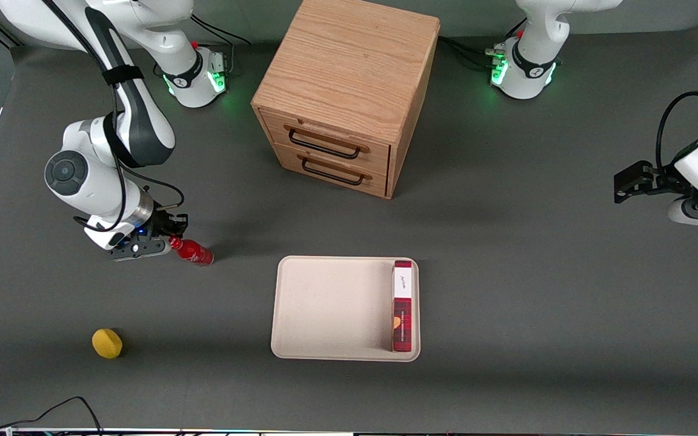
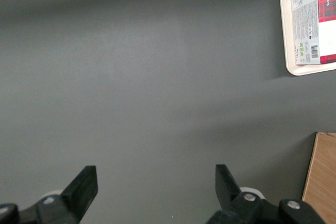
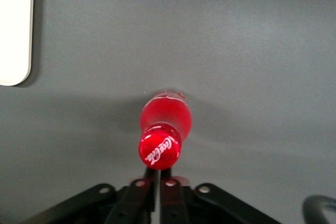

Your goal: Place coke bottle on tray

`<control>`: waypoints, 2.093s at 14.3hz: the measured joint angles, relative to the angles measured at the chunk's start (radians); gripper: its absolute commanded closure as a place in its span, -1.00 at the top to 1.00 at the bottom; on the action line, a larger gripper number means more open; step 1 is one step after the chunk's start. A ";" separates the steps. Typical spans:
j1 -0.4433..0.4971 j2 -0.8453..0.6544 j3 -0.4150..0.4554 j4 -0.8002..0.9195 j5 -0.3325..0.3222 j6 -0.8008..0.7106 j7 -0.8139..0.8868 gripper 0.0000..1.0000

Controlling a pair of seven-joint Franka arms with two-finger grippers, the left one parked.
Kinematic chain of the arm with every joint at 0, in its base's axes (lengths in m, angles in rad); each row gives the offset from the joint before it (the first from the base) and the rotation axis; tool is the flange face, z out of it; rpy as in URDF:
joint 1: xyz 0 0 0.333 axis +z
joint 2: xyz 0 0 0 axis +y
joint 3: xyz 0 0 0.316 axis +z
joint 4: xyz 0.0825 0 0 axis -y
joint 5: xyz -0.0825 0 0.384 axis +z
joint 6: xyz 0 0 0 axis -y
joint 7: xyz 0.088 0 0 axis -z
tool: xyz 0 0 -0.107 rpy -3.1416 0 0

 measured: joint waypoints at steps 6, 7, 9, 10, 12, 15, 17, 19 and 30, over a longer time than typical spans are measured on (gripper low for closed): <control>0.000 -0.004 0.000 0.000 0.000 0.000 0.000 0.78; 0.000 -0.005 0.000 0.000 0.000 0.000 0.000 1.00; 0.000 -0.012 0.000 0.000 0.000 -0.010 0.000 1.00; 0.000 -0.022 0.000 0.000 0.000 -0.031 0.000 1.00; 0.000 -0.057 0.000 0.008 -0.001 -0.089 0.000 1.00; -0.001 -0.112 -0.001 0.098 -0.001 -0.279 0.000 1.00; -0.003 -0.129 -0.004 0.227 -0.002 -0.442 0.000 1.00; -0.009 -0.136 -0.009 0.381 -0.002 -0.608 0.000 1.00; -0.032 -0.080 -0.009 0.503 -0.002 -0.606 -0.020 1.00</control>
